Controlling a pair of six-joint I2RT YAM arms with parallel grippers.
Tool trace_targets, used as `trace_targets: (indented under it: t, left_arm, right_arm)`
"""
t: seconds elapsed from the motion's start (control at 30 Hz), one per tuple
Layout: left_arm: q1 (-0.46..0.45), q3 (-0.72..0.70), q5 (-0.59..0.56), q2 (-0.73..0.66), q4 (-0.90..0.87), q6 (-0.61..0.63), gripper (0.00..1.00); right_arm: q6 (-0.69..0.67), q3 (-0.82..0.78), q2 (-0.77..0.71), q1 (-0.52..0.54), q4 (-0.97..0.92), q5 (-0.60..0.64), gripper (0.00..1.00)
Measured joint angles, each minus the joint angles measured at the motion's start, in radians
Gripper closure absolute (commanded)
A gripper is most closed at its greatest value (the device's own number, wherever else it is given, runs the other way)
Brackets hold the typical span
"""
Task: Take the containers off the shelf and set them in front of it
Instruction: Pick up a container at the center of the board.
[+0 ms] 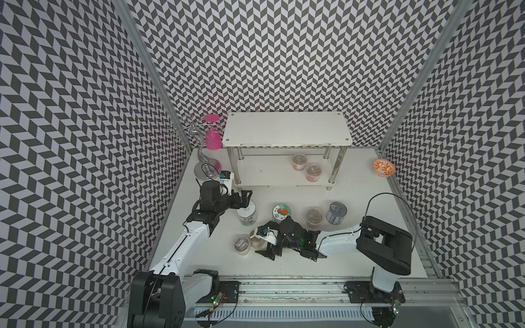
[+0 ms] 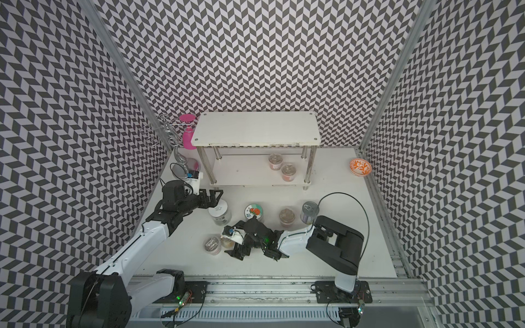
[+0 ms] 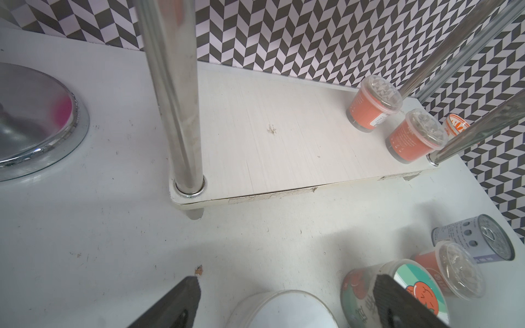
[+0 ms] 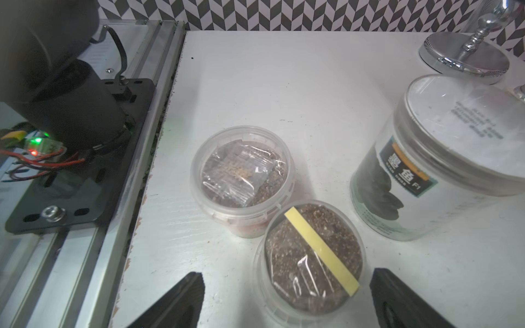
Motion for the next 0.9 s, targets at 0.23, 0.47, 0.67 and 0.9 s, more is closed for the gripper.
trace_targets:
  t: [0.23,0.47,0.67,0.9]
  left_arm:
    - [0.0,0.0,0.0,-0.008,0.0,0.0,0.0]
    - [0.0,0.0,0.004,-0.044,0.0,0.0,0.0]
    - [-0.014,0.0,0.011,-0.08,-0.005,0.003,0.0]
    - [-0.114,-0.023,0.002,-0.225,0.009,0.024,0.0]
  right_arm:
    - [0.024,0.069,0.076,-0.024,-0.001,-0.037,0.26]
    - [0.059,0.062,0.075,-0.057,-0.004,-0.072,0.49]
    - [0.113,-0.034,-0.081,-0.085,-0.036,-0.105,0.52]
    - [0.312,-0.152,-0.476,-0.233,-0.008,-0.161,0.52]
